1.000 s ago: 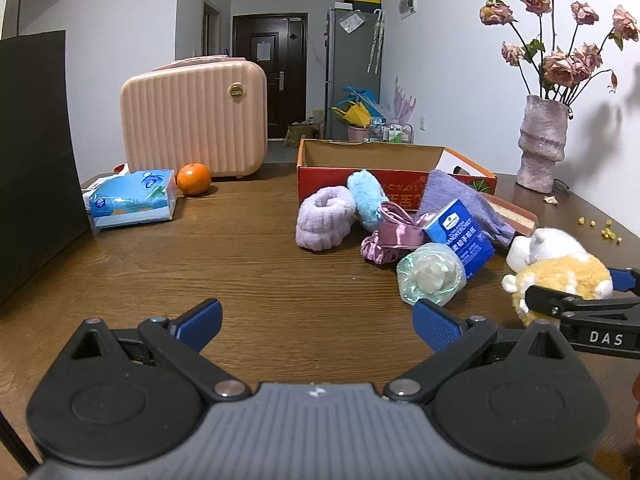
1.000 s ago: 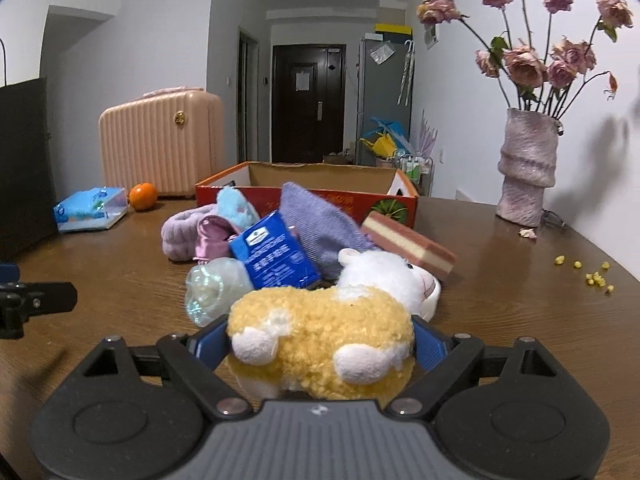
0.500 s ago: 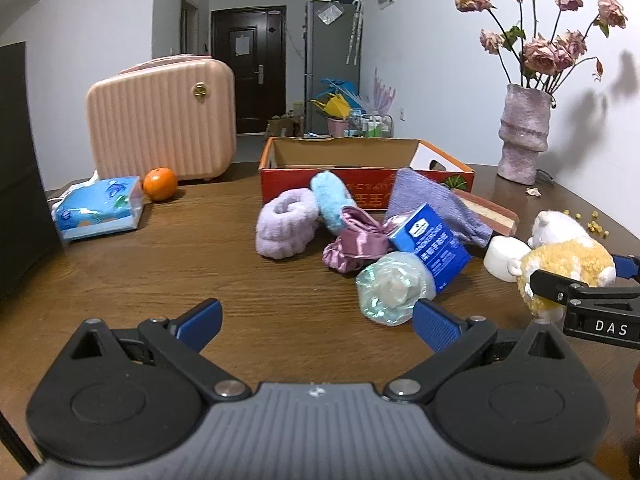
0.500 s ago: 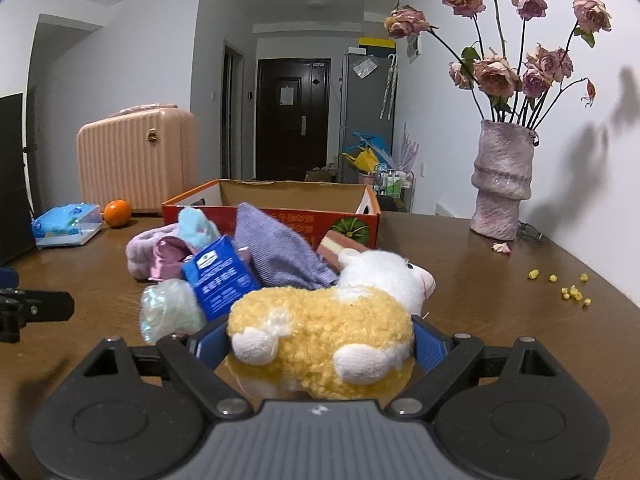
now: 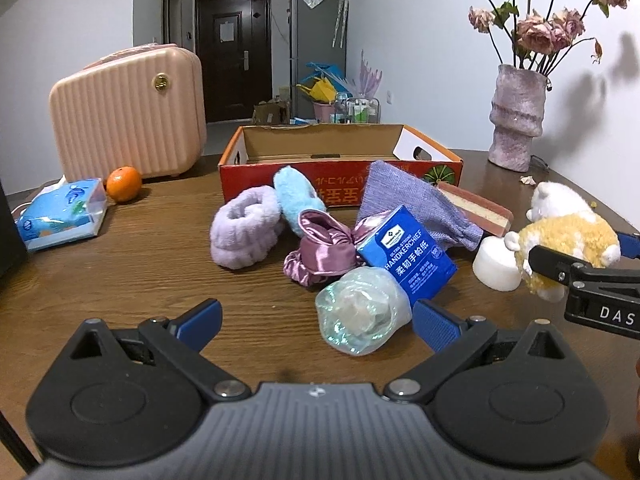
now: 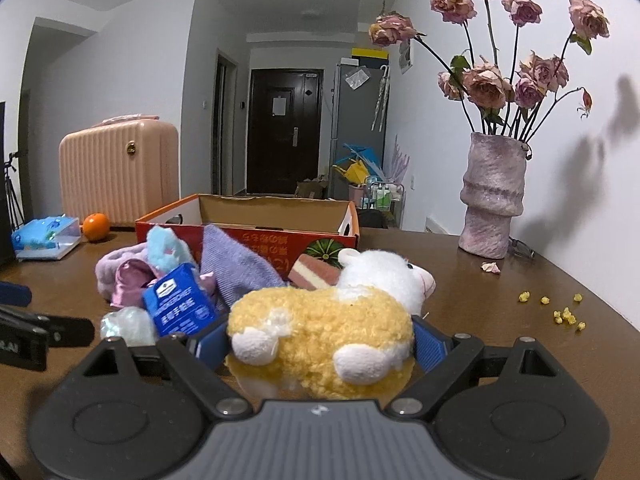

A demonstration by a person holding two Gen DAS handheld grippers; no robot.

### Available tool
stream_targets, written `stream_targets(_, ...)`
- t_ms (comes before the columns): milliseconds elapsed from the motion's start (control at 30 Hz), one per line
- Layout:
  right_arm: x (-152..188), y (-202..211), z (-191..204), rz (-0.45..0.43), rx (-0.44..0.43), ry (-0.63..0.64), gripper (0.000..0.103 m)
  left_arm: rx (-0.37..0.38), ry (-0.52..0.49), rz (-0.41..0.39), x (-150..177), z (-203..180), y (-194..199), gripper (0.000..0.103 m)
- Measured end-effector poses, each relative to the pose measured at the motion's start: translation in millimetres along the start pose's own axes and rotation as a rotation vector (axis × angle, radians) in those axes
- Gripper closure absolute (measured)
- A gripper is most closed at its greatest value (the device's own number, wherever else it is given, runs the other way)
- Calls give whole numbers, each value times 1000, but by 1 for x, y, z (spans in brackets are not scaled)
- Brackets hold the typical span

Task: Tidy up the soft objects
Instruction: 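Lift the plush sheep with the right tool while the left tool grasps the clear plastic bag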

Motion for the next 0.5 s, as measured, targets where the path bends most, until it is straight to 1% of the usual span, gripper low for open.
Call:
stream_targets(333, 6, -6, -12, -1, 24, -45, 12, -3, 5, 51, 7, -10, -37, 0)
stream_targets(500, 10, -9, -12, 11, 20, -46, 12, -10, -11, 70, 16, -12, -47, 0)
Point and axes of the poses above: each gripper's, at about its wrist camera, not at the fingertips, and y roughly against the way its jaws point, z to its left, x to its underside, the point moved 8 cm from there along -y, roughly the way its jaws point, and after that the axes turned 13 degrees about -z, right-handed, at the moved point
